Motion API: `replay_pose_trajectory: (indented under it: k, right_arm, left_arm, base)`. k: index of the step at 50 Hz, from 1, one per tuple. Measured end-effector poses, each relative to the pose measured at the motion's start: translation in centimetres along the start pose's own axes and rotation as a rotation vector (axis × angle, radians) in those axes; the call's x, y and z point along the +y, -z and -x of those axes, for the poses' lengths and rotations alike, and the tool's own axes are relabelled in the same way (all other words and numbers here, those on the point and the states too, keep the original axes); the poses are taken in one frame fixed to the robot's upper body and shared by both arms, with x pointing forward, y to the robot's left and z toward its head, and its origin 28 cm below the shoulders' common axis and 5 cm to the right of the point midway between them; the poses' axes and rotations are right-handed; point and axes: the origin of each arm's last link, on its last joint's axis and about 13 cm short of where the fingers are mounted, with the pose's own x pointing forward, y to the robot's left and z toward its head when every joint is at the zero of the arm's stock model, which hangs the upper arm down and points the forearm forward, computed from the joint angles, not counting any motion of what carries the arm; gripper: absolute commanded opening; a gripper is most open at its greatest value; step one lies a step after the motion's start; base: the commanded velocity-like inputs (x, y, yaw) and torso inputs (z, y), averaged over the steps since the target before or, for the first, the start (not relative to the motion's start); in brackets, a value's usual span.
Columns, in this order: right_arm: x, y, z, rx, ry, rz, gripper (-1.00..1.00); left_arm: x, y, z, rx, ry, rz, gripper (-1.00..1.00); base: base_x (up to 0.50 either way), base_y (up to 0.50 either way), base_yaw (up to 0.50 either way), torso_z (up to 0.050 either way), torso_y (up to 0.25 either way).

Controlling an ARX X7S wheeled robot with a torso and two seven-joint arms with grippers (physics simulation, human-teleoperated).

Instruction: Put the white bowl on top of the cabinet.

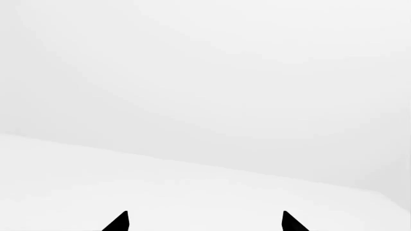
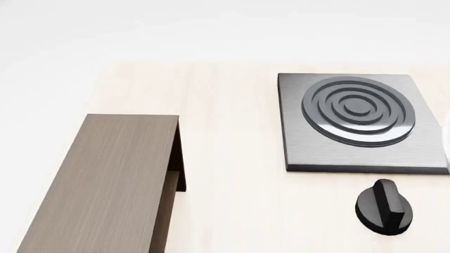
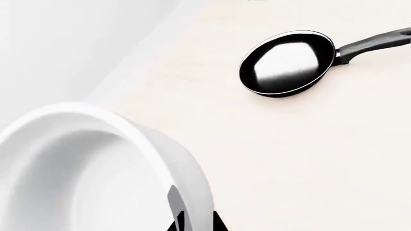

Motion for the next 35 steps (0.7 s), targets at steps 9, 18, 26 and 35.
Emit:
replay_pose_trajectory:
  k: [9, 18, 26, 35]
  right_arm:
    - [1.8, -0.4, -0.3, -0.003, -0.036, 0.045, -1.00]
    - [3.5, -0.9, -0.5, -0.009, -0.061, 0.079, -1.00]
    - [5.1, -1.2, -0.7, -0.008, -0.089, 0.110, -1.00]
    - [7.1, -1.7, -0.6, -0.004, -0.127, 0.147, -1.00]
  left_arm:
    - [0.0, 0.0, 0.0, 0.000, 0.000, 0.002, 1.00]
    - [0.0, 0.0, 0.0, -0.001, 0.000, 0.003, 1.00]
    - [0.0, 0.0, 0.0, -0.001, 0.000, 0.003, 1.00]
    - [-0.1, 0.0, 0.0, -0.001, 0.001, 0.002, 1.00]
  base:
    - [0.00, 0.00, 0.00, 0.000, 0.001]
    - [0.00, 0.00, 0.00, 0.000, 0.001]
    - [0.00, 0.00, 0.00, 0.000, 0.001]
    - [0.00, 0.00, 0.00, 0.000, 0.001]
